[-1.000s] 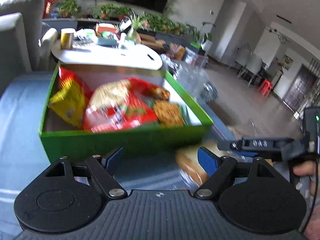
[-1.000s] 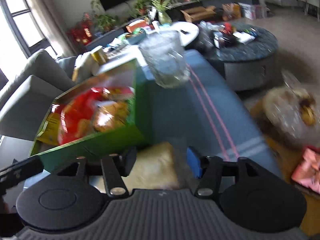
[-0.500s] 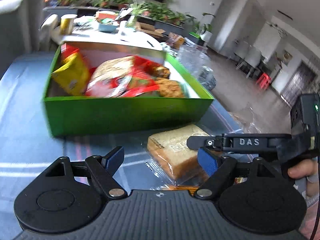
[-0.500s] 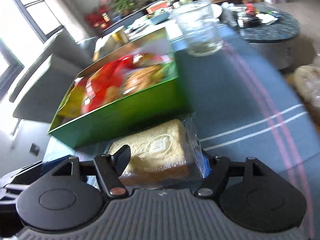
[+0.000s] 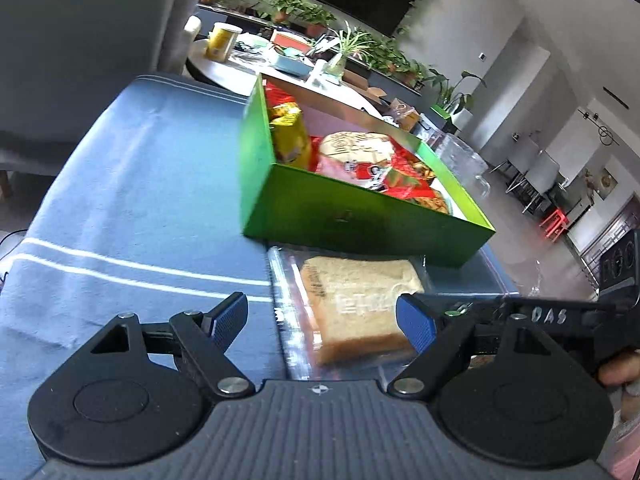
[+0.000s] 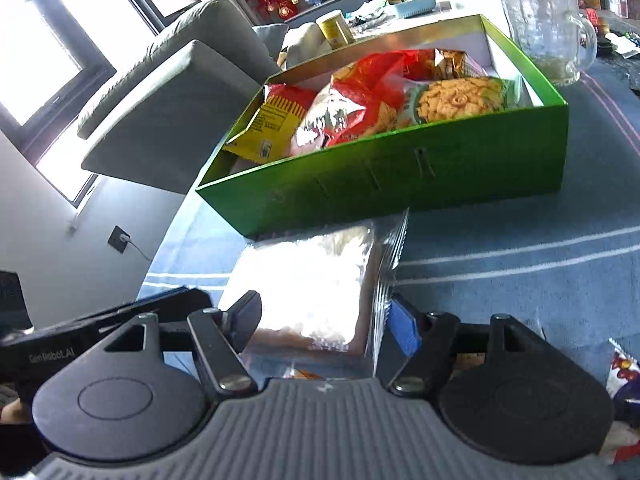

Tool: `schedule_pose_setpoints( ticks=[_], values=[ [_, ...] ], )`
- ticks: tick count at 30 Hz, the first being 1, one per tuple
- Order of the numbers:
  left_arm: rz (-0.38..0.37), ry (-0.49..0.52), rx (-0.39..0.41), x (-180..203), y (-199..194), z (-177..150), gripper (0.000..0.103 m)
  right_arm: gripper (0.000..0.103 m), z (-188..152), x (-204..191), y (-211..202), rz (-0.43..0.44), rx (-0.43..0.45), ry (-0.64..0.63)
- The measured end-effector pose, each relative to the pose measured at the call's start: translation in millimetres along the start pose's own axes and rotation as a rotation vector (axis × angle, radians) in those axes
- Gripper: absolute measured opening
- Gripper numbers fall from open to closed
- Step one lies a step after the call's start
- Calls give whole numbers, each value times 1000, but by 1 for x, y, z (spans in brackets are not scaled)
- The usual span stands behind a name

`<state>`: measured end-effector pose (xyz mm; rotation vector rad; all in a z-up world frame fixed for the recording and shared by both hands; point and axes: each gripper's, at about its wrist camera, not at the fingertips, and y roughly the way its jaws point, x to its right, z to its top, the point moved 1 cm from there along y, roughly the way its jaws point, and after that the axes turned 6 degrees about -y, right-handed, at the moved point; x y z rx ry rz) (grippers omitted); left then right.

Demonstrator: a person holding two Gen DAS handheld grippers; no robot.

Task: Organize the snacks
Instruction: 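Move the right tool to the plastic-wrapped bread loaf and grasp it, then lift the wrapped bread over the green box and release it inside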

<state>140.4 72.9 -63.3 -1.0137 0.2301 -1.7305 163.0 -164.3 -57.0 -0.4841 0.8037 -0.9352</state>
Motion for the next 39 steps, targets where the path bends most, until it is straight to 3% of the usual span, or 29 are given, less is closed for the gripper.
schedule_pose_setpoints(
  ticks=[5, 11, 21, 29, 33, 39],
  values=[
    [-11, -20, -14, -3, 4, -1, 80, 65, 3, 8, -6, -32, 22, 33],
    [-32, 37, -45, 10, 10, -6, 80, 65, 5, 13, -6, -39, 19, 47],
    [10, 83, -89, 17, 30, -13, 80, 66, 3, 7, 10, -22, -29, 32],
    [37, 117, -62, 24, 34, -17, 79, 65, 3, 2, 13, -20, -37, 9],
    [19, 120, -58, 27, 29, -17, 73, 65, 3, 3, 14, -6, -31, 15],
    [17, 162, -21, 39, 17, -15, 73, 65, 3, -4, 7, 22, -11, 11]
  ],
)
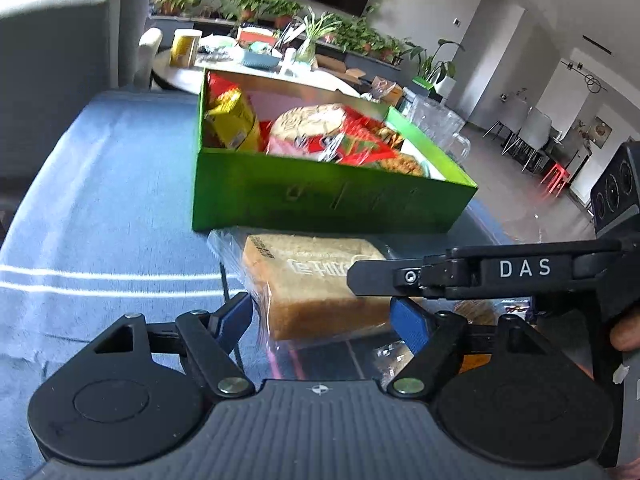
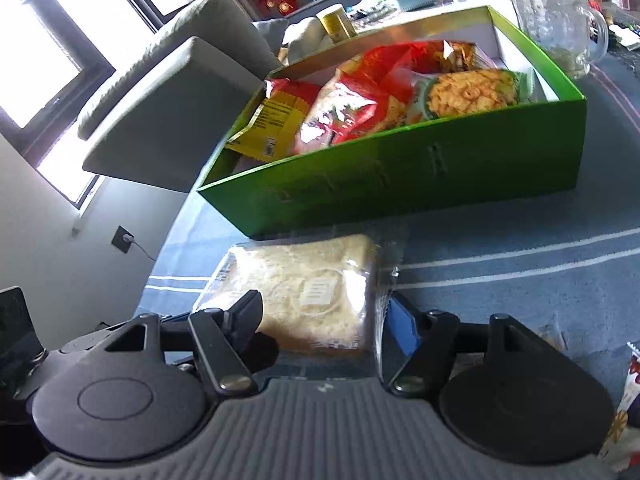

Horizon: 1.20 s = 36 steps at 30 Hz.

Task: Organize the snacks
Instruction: 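Lift the wrapped bread over the green box and release it inside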

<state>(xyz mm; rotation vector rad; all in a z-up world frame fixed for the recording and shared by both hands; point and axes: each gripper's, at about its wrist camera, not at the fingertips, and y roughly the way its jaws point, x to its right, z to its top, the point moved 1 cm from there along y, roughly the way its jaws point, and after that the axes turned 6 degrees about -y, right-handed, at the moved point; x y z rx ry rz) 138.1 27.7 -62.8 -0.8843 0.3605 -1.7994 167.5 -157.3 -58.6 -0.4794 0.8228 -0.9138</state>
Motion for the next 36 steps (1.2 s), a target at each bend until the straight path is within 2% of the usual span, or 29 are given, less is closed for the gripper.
schedule_pose_setpoints(
  ticks=[10, 19, 29, 36],
  values=[
    [-1, 17, 47, 12, -13, 11, 73, 65, 6, -9, -21, 17, 72, -23],
    [20, 88, 97, 33, -17, 35, 73, 65, 18, -7, -35, 33, 137, 0],
    [40, 191, 151, 63, -6, 75, 73, 65, 49, -2, -51, 7, 247, 3],
    [27, 189, 170, 62, 15, 109, 73, 65, 84, 10, -46, -1, 291, 27]
  ],
)
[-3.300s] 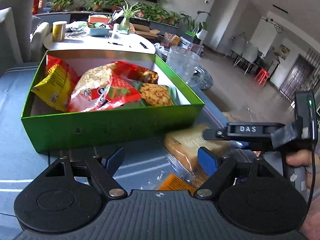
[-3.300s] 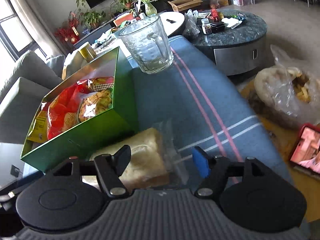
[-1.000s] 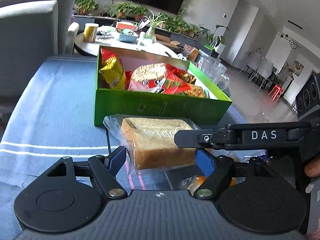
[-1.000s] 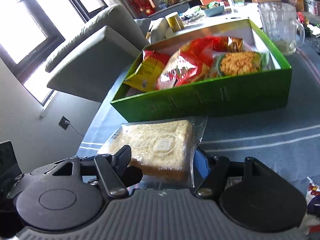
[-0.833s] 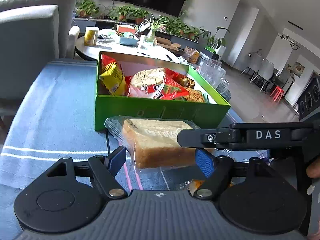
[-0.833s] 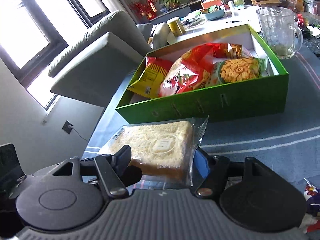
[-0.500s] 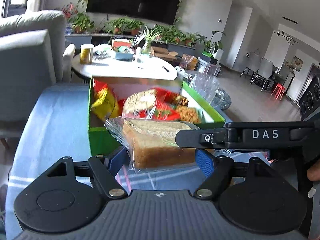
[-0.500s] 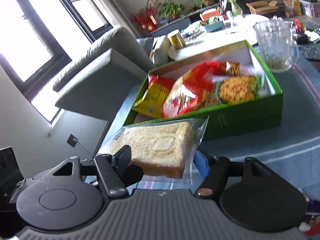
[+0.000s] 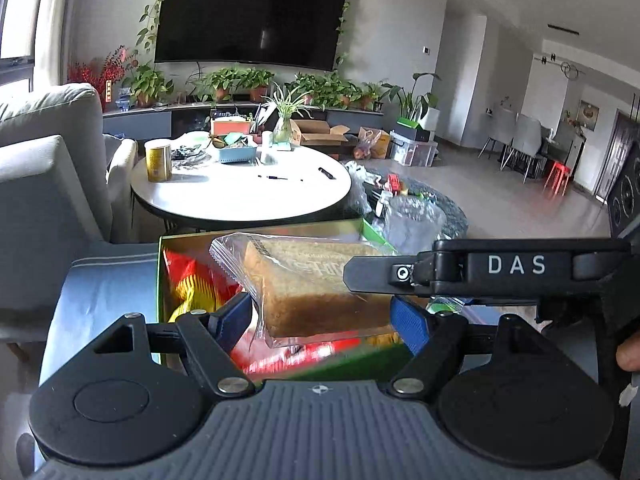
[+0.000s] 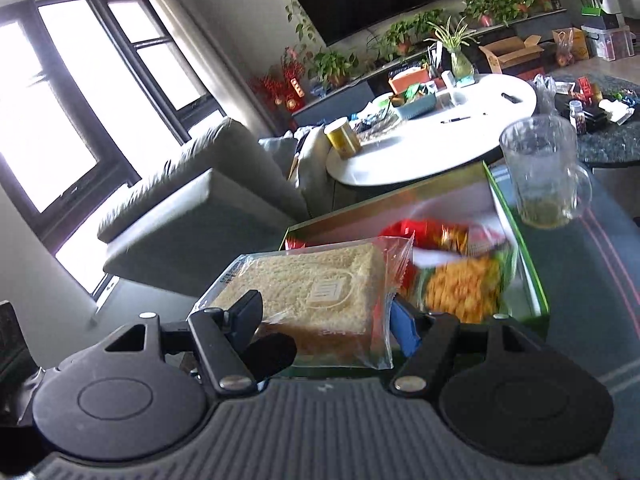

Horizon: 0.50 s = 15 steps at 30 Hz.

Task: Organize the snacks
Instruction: 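Lift the wrapped bread over the green box and release it inside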

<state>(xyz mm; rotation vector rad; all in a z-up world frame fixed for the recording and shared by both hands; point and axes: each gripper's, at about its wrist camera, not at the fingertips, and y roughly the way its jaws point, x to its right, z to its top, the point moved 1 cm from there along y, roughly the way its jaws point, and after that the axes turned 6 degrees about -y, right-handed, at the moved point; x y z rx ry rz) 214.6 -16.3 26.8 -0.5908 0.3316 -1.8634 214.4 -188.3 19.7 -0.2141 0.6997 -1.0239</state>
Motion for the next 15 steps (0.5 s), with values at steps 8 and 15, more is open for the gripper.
schedule_pose_setpoints(
  ticks=[8, 15],
  values=[
    [15, 1, -13, -11, 33, 16, 75, 65, 20, 4, 25, -41, 20, -33],
    [60, 6, -55, -23, 68, 22, 80, 65, 30, 5, 44, -93, 37, -89]
  ],
)
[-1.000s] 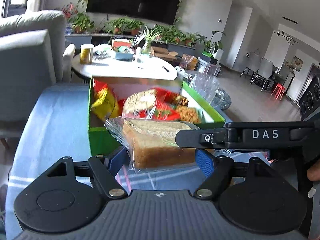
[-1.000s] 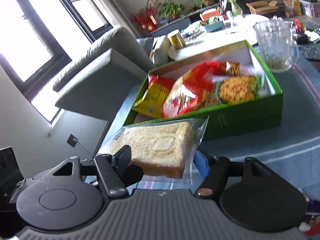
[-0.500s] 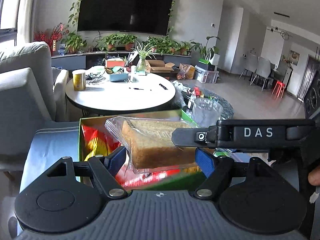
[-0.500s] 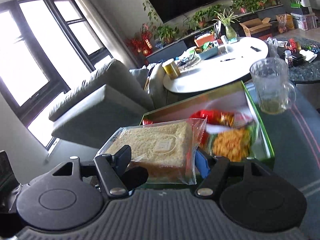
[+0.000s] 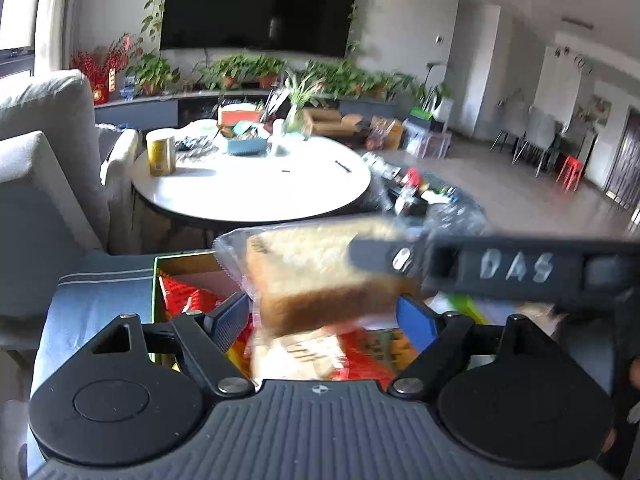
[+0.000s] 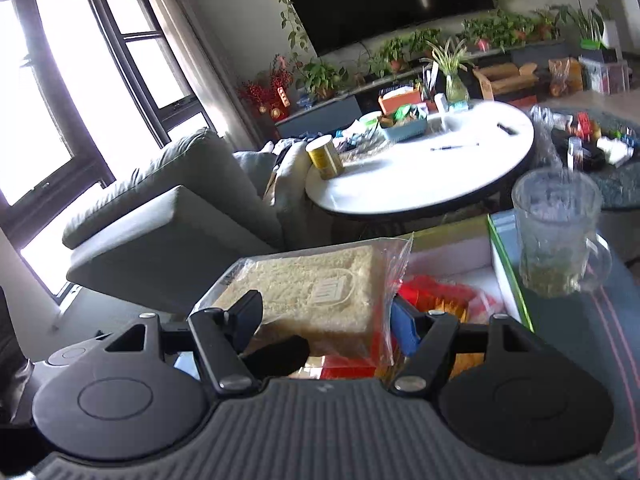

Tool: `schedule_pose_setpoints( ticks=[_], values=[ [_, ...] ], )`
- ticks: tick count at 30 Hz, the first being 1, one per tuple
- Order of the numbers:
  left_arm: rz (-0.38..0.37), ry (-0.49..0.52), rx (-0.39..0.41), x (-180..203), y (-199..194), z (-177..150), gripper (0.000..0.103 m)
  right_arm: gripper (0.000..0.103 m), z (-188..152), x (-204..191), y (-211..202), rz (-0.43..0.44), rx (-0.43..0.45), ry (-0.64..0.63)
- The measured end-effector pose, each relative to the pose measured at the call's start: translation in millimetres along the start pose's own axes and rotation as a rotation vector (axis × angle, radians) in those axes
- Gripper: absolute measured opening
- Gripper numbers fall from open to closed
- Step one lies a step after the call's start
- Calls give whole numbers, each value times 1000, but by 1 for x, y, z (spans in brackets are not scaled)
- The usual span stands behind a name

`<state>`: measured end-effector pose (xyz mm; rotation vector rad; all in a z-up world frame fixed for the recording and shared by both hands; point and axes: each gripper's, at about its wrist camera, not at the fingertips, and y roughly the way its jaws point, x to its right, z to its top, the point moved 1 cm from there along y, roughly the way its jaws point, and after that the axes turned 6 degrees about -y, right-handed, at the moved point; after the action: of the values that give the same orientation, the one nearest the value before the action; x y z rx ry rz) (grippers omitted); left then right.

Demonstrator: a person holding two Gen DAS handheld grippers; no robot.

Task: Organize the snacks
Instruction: 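Lift the wrapped bread over the green box and release it inside, then move the right tool back toward the loose snacks on the cloth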

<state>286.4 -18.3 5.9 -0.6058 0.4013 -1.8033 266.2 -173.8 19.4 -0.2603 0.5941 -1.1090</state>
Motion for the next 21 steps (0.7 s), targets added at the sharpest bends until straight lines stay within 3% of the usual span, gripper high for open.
schedule_pose_setpoints(
  ticks=[3, 4, 7, 10, 21],
  values=[
    [103, -17, -33, -15, 8, -9, 78, 65, 2, 8, 8, -87, 40, -9],
    [96, -27, -26, -20, 4, -15, 78, 65, 0, 13, 7, -104, 38, 2],
    [81, -39, -11, -28, -12, -24, 78, 65, -11, 28, -4, -49, 25, 44],
    [66, -33, 22, -26, -34, -31, 78, 65, -21, 37, -19, -67, 23, 50],
    [43, -47, 71, -18, -98, -67, 79, 65, -41, 41, -75, -32, 32, 109]
  ],
)
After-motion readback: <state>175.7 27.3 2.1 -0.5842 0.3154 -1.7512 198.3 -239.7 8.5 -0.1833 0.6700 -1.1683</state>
